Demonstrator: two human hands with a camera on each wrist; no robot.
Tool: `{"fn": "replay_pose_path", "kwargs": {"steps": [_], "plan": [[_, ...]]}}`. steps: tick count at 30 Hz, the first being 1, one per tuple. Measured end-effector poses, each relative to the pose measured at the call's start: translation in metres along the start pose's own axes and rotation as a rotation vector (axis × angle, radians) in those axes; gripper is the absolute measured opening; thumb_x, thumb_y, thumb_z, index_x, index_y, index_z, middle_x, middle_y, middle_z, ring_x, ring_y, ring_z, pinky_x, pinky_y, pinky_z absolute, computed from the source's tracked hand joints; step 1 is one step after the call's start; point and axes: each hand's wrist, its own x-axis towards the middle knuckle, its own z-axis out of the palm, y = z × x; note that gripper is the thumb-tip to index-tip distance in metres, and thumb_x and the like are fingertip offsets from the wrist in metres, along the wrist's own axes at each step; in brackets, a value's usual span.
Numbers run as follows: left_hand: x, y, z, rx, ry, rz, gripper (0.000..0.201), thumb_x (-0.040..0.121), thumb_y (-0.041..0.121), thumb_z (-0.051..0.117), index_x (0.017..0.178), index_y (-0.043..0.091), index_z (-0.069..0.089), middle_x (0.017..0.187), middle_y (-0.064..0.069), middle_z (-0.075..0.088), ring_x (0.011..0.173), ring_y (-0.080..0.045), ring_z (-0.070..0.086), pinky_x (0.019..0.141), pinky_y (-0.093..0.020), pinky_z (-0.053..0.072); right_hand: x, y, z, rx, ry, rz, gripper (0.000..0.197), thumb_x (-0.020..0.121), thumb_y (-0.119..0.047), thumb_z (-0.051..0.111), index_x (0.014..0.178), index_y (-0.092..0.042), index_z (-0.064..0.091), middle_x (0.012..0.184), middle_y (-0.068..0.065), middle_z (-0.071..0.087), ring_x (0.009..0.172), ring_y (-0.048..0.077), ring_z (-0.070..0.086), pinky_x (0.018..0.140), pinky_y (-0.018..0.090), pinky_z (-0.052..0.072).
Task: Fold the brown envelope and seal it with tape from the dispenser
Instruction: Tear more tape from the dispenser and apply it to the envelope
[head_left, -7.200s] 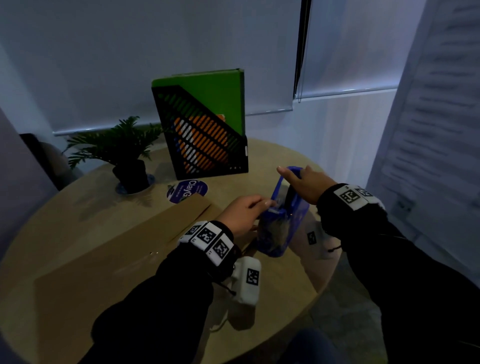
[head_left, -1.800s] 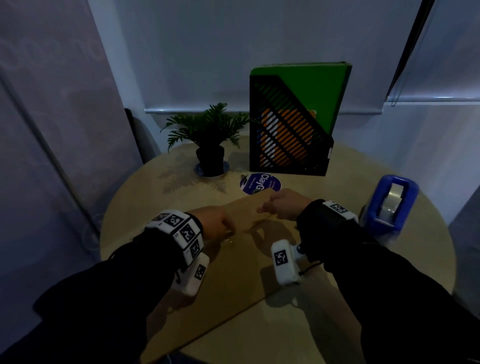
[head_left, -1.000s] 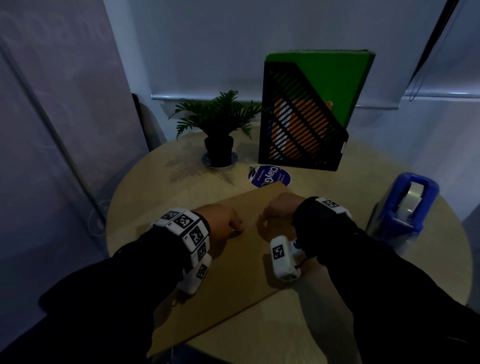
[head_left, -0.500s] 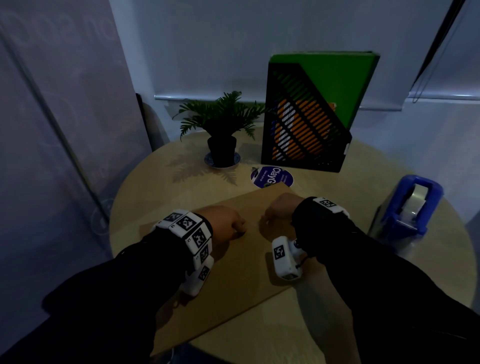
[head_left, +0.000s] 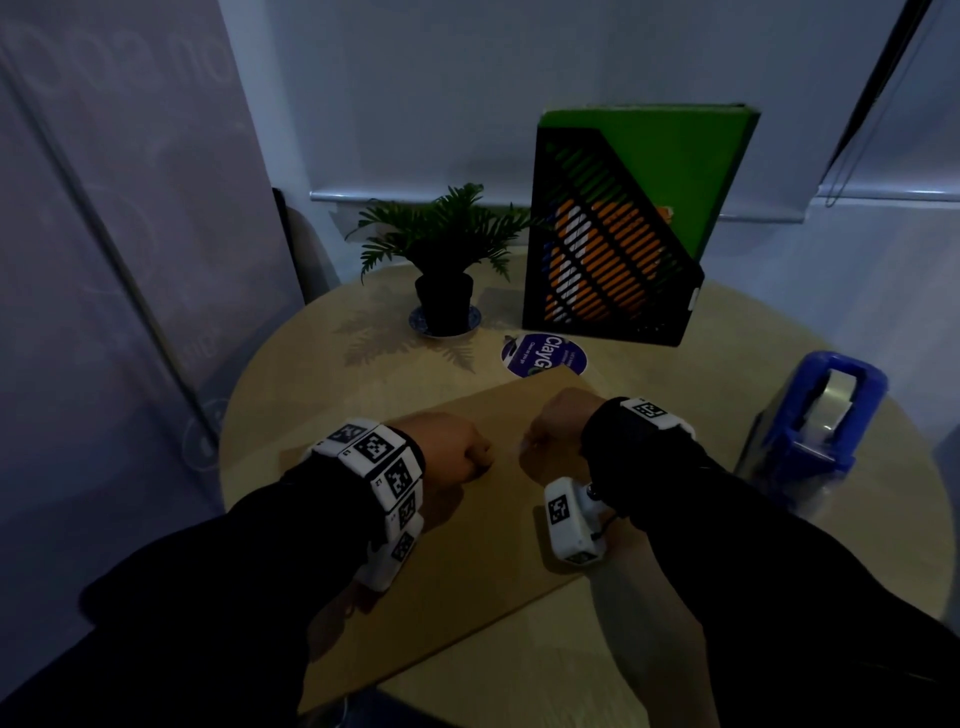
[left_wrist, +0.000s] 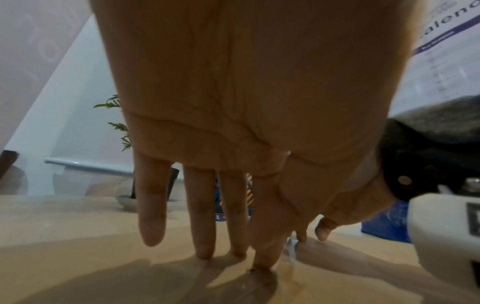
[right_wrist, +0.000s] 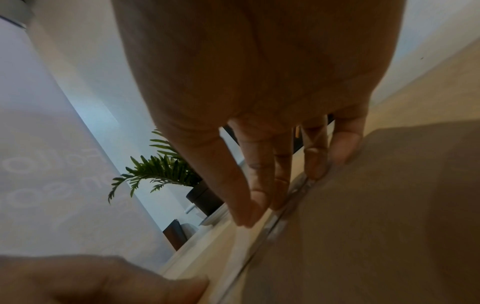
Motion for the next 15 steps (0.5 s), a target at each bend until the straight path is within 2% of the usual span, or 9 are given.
{"fn": "replay_pose_path", "kwargs": {"steps": [3, 5, 7, 9, 12, 15], "plan": [[-0.0005, 0.0009, 0.0007, 0.049, 0.014, 0.025, 0.037, 0.101, 0.019, 0.035, 0.128, 0.014, 0.059, 0.137, -0.005, 0.049, 0.122, -0.024, 0.047, 0.094, -0.035, 0.041, 0.0018, -0.0010, 0.0004, 0.000, -0.002, 0.011, 0.034, 0.077, -0.036, 0.076, 0.067, -0.017, 0.051, 0.070, -0.001, 0.048, 0.062, 0.013, 0.044, 0.069, 0.027, 0.040], [-0.0006, 0.0006, 0.0008, 0.032, 0.020, 0.016, 0.036, 0.100, 0.019, 0.036, 0.123, 0.010, 0.062, 0.135, -0.007, 0.050, 0.120, -0.025, 0.049, 0.085, -0.032, 0.038, 0.0017, -0.0015, 0.0005, -0.014, -0.002, 0.012, 0.038, 0.078, -0.036, 0.076, 0.064, -0.017, 0.047, 0.067, -0.001, 0.044, 0.059, 0.014, 0.041, 0.060, 0.025, 0.038], [0.0007, -0.0004, 0.0001, 0.003, 0.027, 0.021, 0.033, 0.099, 0.018, 0.037, 0.115, 0.008, 0.065, 0.123, -0.007, 0.055, 0.112, -0.026, 0.052, 0.080, -0.032, 0.038, 0.0018, -0.0016, 0.0012, -0.020, 0.001, 0.011, 0.041, 0.079, -0.035, 0.075, 0.061, -0.017, 0.044, 0.064, -0.001, 0.041, 0.056, 0.014, 0.038, 0.054, 0.023, 0.034], [0.0017, -0.0007, -0.0007, -0.023, 0.022, 0.014, 0.032, 0.098, 0.018, 0.039, 0.114, 0.013, 0.066, 0.122, -0.003, 0.056, 0.111, -0.024, 0.053, 0.085, -0.031, 0.040, 0.0027, -0.0011, 0.0020, -0.025, 0.003, 0.011, 0.040, 0.081, -0.034, 0.074, 0.061, -0.016, 0.044, 0.063, 0.000, 0.041, 0.054, 0.015, 0.038, 0.052, 0.023, 0.033], [0.0009, -0.0001, -0.0013, -0.088, 0.042, -0.027, 0.035, 0.098, 0.021, 0.042, 0.128, 0.022, 0.060, 0.139, 0.004, 0.051, 0.124, -0.019, 0.048, 0.097, -0.029, 0.037, 0.0036, -0.0003, 0.0018, -0.026, 0.003, 0.007, 0.038, 0.082, -0.035, 0.072, 0.062, -0.016, 0.045, 0.064, 0.001, 0.042, 0.054, 0.015, 0.038, 0.052, 0.022, 0.033], [-0.0032, -0.0004, -0.0017, -0.146, 0.069, -0.045, 0.039, 0.097, 0.019, 0.042, 0.133, 0.024, 0.056, 0.138, 0.003, 0.054, 0.122, -0.019, 0.052, 0.101, -0.032, 0.041, 0.0032, -0.0008, 0.0018, -0.060, -0.007, 0.001, 0.042, 0.080, -0.038, 0.074, 0.062, -0.016, 0.043, 0.064, 0.000, 0.040, 0.056, 0.014, 0.037, 0.054, 0.022, 0.032]]}}
